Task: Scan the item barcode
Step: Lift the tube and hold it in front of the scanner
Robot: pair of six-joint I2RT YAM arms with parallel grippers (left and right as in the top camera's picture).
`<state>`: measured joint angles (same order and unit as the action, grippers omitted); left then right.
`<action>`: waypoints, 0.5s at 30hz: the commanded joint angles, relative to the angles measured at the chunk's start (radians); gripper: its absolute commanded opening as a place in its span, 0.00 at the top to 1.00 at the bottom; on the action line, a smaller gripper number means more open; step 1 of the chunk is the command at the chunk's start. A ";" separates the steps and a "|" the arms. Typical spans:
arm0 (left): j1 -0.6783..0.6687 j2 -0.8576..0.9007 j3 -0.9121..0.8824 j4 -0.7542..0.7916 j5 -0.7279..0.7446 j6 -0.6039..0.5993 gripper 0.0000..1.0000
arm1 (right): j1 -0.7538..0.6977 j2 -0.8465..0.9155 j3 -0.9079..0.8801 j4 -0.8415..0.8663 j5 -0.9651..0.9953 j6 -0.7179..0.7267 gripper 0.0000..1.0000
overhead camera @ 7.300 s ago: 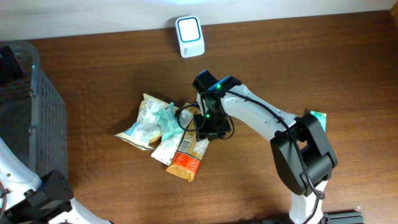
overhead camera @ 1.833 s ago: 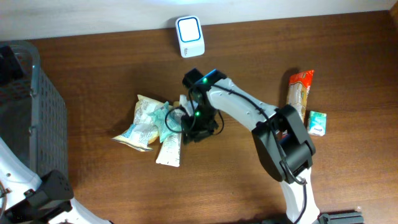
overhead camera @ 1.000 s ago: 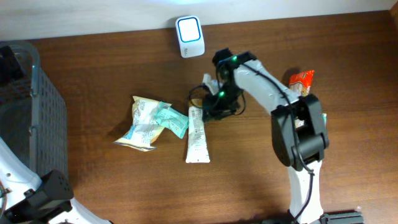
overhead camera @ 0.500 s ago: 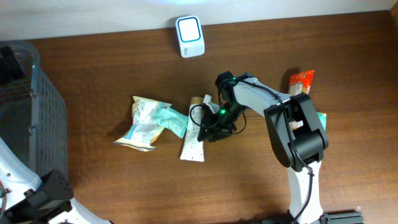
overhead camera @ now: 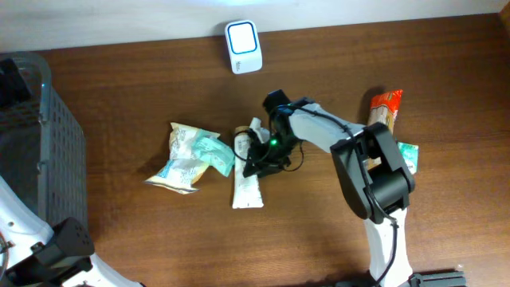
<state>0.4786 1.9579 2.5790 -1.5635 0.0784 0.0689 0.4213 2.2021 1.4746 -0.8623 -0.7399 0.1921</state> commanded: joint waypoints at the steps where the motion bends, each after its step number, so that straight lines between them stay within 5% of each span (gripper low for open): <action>1: 0.002 0.000 0.006 0.002 0.011 0.015 0.01 | 0.018 0.018 -0.005 -0.002 0.095 0.052 0.96; 11: 0.002 0.000 0.006 0.002 0.011 0.015 0.01 | -0.156 -0.592 0.063 -0.024 0.013 -0.080 0.96; 15: 0.002 0.000 0.006 0.002 0.011 0.015 0.01 | -0.193 -0.670 0.063 -0.058 -0.113 -0.081 0.96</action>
<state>0.4782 1.9579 2.5790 -1.5631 0.0784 0.0689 0.2310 1.5734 1.5127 -0.9184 -0.7547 0.1268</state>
